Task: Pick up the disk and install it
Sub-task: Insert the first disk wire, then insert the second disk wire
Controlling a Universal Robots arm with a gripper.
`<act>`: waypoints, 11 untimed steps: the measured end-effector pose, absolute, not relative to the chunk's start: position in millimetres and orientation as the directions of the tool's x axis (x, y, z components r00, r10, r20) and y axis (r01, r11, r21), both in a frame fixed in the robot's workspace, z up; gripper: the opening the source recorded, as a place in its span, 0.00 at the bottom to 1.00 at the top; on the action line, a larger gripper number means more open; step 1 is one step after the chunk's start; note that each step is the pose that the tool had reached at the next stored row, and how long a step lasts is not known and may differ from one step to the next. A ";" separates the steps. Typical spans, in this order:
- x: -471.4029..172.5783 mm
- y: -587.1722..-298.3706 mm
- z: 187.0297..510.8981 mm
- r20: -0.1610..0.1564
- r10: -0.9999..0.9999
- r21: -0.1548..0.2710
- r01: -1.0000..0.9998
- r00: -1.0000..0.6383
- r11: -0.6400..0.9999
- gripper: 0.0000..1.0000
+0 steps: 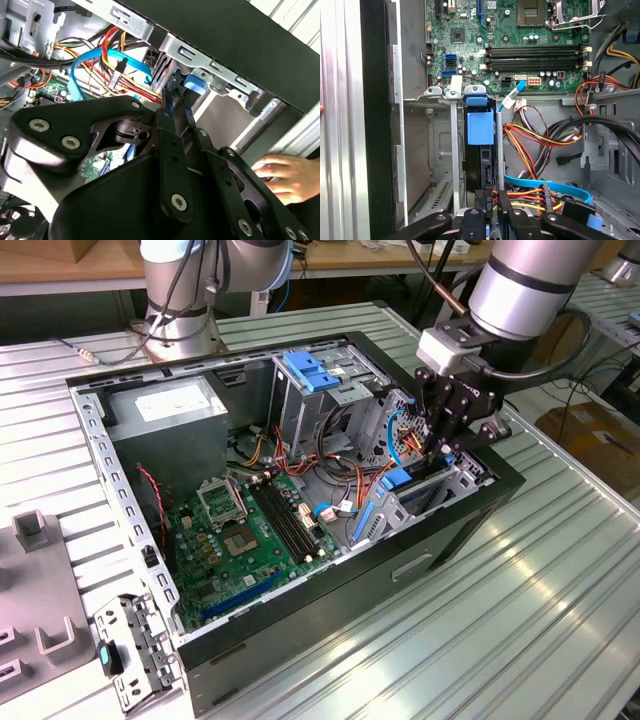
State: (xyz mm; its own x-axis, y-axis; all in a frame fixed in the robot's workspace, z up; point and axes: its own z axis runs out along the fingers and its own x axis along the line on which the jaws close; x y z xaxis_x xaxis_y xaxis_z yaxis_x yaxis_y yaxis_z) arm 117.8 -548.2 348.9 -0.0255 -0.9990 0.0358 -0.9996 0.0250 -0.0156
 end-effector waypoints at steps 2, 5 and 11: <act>117.9 -548.2 351.8 0.036 -0.999 -0.016 -1.000 -0.026 0.025 0.24; 117.9 -548.2 352.1 0.036 -0.999 -0.016 -1.000 -0.025 0.025 0.16; 111.0 -548.2 353.0 0.036 -0.999 -0.016 -1.000 -0.025 0.025 0.11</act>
